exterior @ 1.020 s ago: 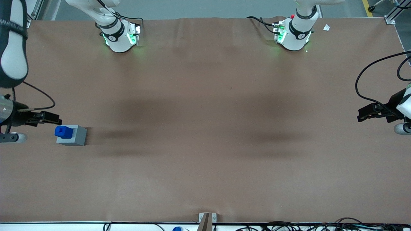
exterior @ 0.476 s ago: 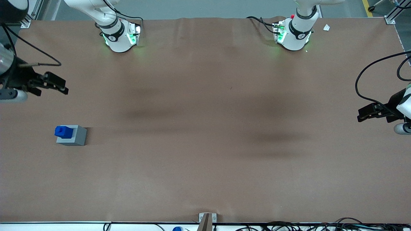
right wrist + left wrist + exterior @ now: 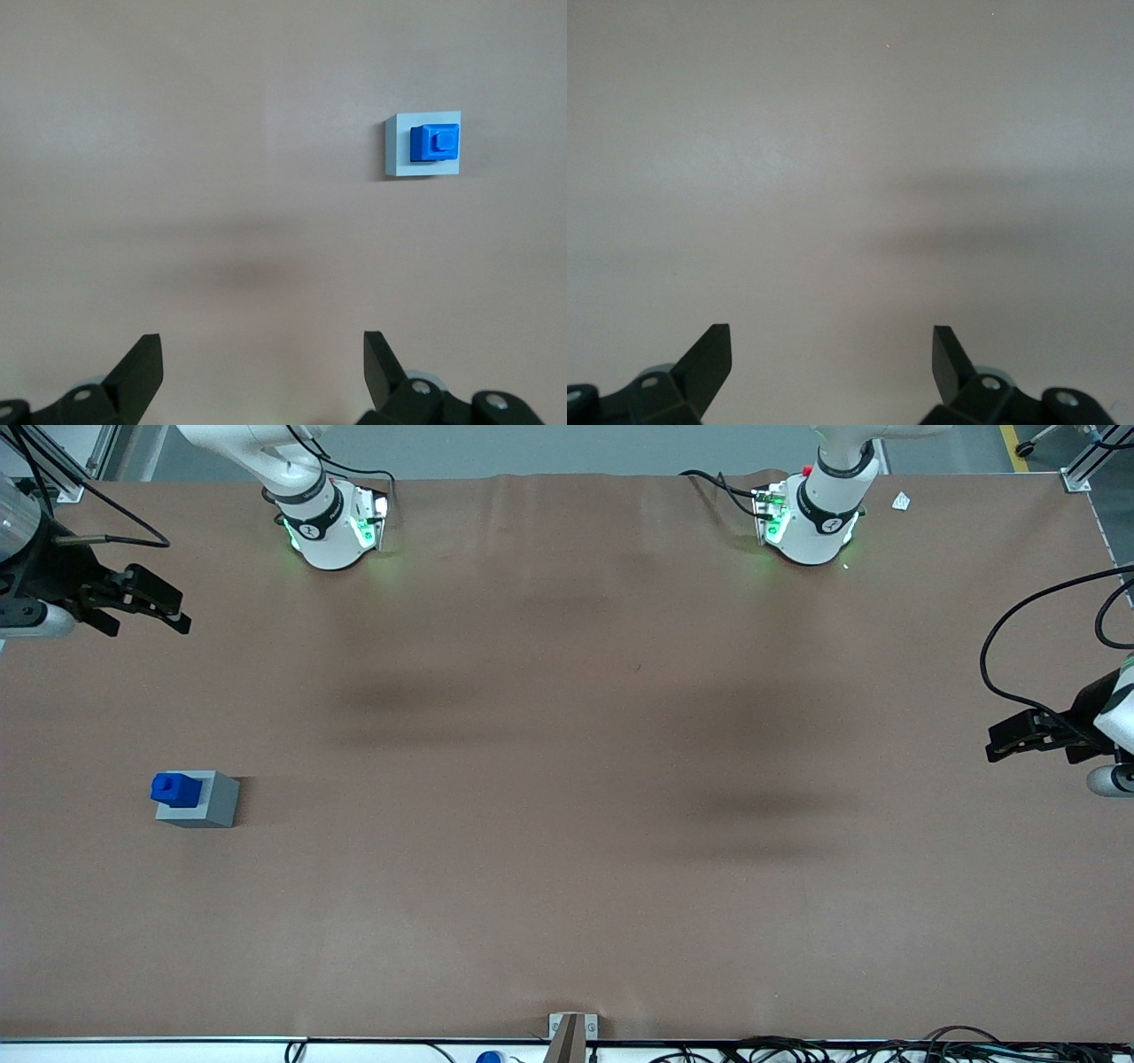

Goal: Insert blue part into gray base with right arm

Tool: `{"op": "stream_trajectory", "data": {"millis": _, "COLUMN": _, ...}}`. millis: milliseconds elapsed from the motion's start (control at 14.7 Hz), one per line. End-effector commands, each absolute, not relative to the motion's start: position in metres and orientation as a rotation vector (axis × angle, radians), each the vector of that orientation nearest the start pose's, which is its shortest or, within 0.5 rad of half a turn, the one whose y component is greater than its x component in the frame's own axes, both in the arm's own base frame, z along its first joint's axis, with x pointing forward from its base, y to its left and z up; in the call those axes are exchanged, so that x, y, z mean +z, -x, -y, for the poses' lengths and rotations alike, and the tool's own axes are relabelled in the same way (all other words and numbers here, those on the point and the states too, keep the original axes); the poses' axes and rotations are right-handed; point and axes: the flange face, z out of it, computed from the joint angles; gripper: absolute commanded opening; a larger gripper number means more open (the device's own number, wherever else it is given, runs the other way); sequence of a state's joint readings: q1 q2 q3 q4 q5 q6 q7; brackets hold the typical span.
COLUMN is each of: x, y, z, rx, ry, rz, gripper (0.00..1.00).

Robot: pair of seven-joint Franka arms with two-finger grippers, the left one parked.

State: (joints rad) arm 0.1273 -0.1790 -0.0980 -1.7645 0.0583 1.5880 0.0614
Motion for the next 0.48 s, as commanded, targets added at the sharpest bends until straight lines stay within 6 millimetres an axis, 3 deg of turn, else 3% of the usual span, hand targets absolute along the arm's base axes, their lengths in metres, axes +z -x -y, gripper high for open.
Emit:
{"op": "stream_trajectory", "data": {"millis": 0, "x": 0.643, "y": -0.496, "z": -0.014, "rx": -0.041, "ry": 3.080, "rz": -0.095, "gripper": 1.00}}
{"op": "stream_trajectory", "data": {"millis": 408, "x": 0.646, "y": -0.510, "z": 0.000, "rx": -0.050, "ry": 3.147, "rz": -0.014, "gripper": 1.00}}
